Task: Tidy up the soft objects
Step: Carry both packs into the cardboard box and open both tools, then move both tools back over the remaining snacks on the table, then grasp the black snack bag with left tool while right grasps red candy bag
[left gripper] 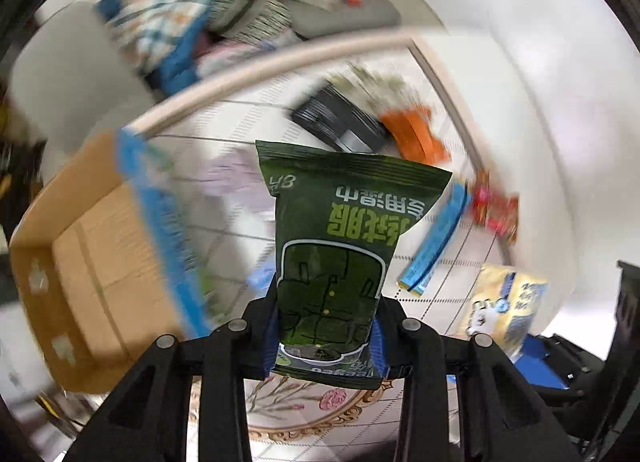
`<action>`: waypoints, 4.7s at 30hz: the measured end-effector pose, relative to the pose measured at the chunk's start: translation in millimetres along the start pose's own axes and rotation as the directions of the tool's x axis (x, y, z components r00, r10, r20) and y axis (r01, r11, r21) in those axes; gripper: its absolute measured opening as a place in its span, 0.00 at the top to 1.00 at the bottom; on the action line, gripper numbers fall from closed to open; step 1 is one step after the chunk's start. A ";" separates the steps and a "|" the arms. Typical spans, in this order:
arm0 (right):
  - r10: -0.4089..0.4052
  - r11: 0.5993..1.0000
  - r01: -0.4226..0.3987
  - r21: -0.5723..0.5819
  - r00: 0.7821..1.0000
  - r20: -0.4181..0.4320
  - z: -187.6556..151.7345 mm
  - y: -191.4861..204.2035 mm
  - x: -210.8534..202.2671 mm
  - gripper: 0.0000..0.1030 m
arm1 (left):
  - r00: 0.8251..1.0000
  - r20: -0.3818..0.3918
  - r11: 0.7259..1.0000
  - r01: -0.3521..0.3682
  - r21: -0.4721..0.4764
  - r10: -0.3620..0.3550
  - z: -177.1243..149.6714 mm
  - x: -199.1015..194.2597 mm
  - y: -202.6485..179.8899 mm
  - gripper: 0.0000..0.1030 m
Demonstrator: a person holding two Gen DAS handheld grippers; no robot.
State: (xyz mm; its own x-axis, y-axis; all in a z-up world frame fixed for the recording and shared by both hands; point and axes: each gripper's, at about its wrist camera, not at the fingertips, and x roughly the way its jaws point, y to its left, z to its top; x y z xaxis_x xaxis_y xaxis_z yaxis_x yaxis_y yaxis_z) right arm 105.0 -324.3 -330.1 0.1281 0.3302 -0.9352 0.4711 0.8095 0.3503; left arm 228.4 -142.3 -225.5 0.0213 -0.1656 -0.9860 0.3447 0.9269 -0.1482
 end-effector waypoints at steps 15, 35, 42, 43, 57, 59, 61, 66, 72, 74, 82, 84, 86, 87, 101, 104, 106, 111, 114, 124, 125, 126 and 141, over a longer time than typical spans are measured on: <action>0.009 0.896 -0.008 -0.443 1.000 0.002 15.0 285.0 34.0 0.36 | 0.997 0.004 0.922 -0.066 -0.382 0.072 -39.2 -33.5 255.3 0.68; -0.220 0.817 0.147 -0.557 0.973 -0.067 47.5 387.9 212.3 0.34 | 0.983 -0.152 0.896 0.022 -0.443 -0.099 7.3 73.2 343.1 0.67; -0.231 0.820 0.168 -0.547 0.972 -0.048 55.4 392.3 211.7 0.22 | 0.987 -0.136 0.909 0.019 -0.416 -0.083 4.3 62.7 343.8 0.57; -0.235 0.820 0.175 -0.546 0.971 -0.042 54.7 392.2 206.8 0.22 | 0.988 -0.133 0.909 0.017 -0.415 -0.080 2.2 60.9 344.9 0.57; -0.259 0.783 0.245 -0.571 0.964 0.059 0.3 387.8 149.6 0.00 | 0.999 -0.041 0.914 -0.029 -0.406 0.013 -56.2 17.4 334.6 0.04; -0.254 0.785 0.246 -0.568 0.965 0.066 -7.9 383.2 141.3 0.00 | 0.999 -0.020 0.913 -0.036 -0.406 0.030 -66.0 7.3 331.0 0.04; -0.253 0.787 0.254 -0.563 0.964 0.081 -16.5 378.5 131.9 0.00 | 0.999 0.005 0.914 -0.040 -0.404 0.046 -78.2 -3.9 327.5 0.04; -0.235 0.785 0.271 -0.557 0.962 0.137 -37.5 370.5 103.7 0.00 | 0.994 0.057 0.916 -0.065 -0.395 0.095 -100.6 -28.4 315.2 0.04; -0.187 0.789 0.258 -0.557 0.965 0.182 -65.2 362.5 62.8 0.00 | 0.986 0.110 0.922 -0.074 -0.379 0.124 -122.5 -55.2 291.3 0.04; -0.169 0.795 0.244 -0.556 0.968 0.183 -72.6 358.8 51.4 0.00 | 0.984 0.126 0.925 -0.074 -0.372 0.129 -129.0 -66.5 283.5 0.04; -0.076 0.857 0.152 -0.493 0.982 0.170 -79.5 310.9 -5.8 0.00 | 0.972 0.200 0.954 -0.059 -0.294 0.122 -118.2 -104.8 226.5 0.04; -0.071 0.877 0.148 -0.458 0.981 0.182 -70.6 284.5 -25.9 0.00 | 0.973 0.205 0.964 -0.047 -0.262 0.104 -108.1 -108.2 201.8 0.04; -0.082 0.893 0.158 -0.420 0.978 0.193 -61.9 259.4 -41.7 0.00 | 0.976 0.201 0.973 -0.032 -0.227 0.079 -95.2 -106.4 176.8 0.04; -0.089 0.904 0.164 -0.395 0.975 0.202 -56.1 242.1 -51.1 0.00 | 0.979 0.193 0.978 -0.027 -0.207 0.068 -85.9 -102.0 159.9 0.04; -0.325 0.944 0.331 -0.010 0.932 0.162 79.8 -38.8 -105.8 0.00 | 0.995 -0.062 0.955 0.062 -0.290 -0.083 71.6 38.0 32.3 0.04; -0.295 0.953 0.285 0.105 0.951 0.097 110.7 -91.4 -95.4 0.00 | 0.989 -0.112 0.953 0.061 -0.298 -0.098 96.4 65.4 10.3 0.04; -0.223 0.953 0.205 0.225 0.973 0.057 126.9 -126.2 -82.3 0.00 | 0.985 -0.149 0.955 0.045 -0.292 -0.092 109.6 84.5 -5.3 0.04; -0.068 0.841 0.052 0.538 0.998 0.010 141.7 -190.6 -33.8 0.00 | 0.976 -0.207 0.961 0.003 -0.278 -0.063 135.4 120.7 -27.0 0.04; -0.009 0.747 0.002 0.665 1.000 0.007 145.2 -211.1 -4.7 0.00 | 0.967 -0.246 0.952 -0.006 -0.307 -0.073 153.9 145.2 -29.7 0.04; -0.114 0.678 0.137 0.722 0.990 -0.081 161.2 -225.4 28.2 0.21 | 0.943 -0.332 0.920 -0.139 -0.366 0.010 203.5 213.8 -17.1 0.04; -0.139 0.689 0.162 0.707 0.986 -0.091 163.1 -222.9 28.6 0.26 | 0.941 -0.337 0.926 -0.155 -0.344 0.032 205.5 217.4 -19.5 0.04; -0.181 0.710 0.204 0.674 0.978 -0.106 167.4 -218.2 30.2 0.29 | 0.939 -0.340 0.935 -0.170 -0.311 0.058 207.9 221.9 -23.7 0.04; -0.455 0.874 0.468 0.128 0.883 -0.117 184.2 -150.0 56.5 0.39 | 0.937 -0.210 0.956 -0.253 0.147 0.280 151.7 212.0 -74.0 0.39</action>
State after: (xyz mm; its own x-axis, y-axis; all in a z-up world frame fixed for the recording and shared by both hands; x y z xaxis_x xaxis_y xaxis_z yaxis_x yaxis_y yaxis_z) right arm 202.3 -516.4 -445.1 -0.2039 -0.0198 -0.9788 0.5839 0.8000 -0.1378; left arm 349.8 -297.1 -411.9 -0.0803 0.1753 -0.9812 0.4620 0.8788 0.1191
